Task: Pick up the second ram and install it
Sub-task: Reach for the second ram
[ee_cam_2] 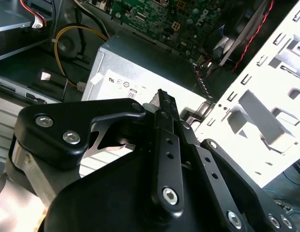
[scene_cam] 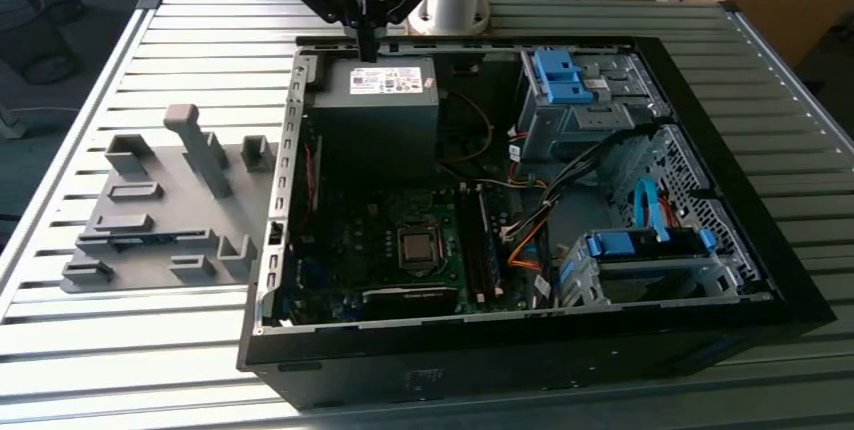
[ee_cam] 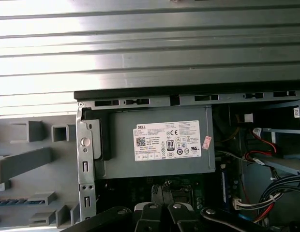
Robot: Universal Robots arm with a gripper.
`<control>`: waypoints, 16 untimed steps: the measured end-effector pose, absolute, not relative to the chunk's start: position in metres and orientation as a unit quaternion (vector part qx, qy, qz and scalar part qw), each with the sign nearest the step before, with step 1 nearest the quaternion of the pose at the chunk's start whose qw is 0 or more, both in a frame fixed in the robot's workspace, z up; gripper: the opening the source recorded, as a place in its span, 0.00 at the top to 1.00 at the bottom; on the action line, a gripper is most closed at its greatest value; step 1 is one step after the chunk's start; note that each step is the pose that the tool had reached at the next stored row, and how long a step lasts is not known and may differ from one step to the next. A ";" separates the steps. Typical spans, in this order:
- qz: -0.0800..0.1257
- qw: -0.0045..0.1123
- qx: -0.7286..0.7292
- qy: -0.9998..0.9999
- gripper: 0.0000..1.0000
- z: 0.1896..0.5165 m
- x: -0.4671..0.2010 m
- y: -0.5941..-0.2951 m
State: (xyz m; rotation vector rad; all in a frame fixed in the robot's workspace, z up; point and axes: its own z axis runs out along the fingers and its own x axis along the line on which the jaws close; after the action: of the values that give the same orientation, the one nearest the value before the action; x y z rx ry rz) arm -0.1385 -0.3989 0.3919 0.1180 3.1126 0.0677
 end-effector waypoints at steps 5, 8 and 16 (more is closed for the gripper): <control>0.022 0.013 0.038 0.999 0.89 0.392 -0.140 -0.399; 0.022 0.013 0.038 0.999 0.89 0.392 -0.141 -0.399; 0.022 0.013 0.038 0.999 0.89 0.392 -0.143 -0.399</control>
State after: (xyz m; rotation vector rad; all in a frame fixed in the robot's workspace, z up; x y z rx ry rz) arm -0.1430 -0.3989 0.3916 0.1180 3.1126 0.0676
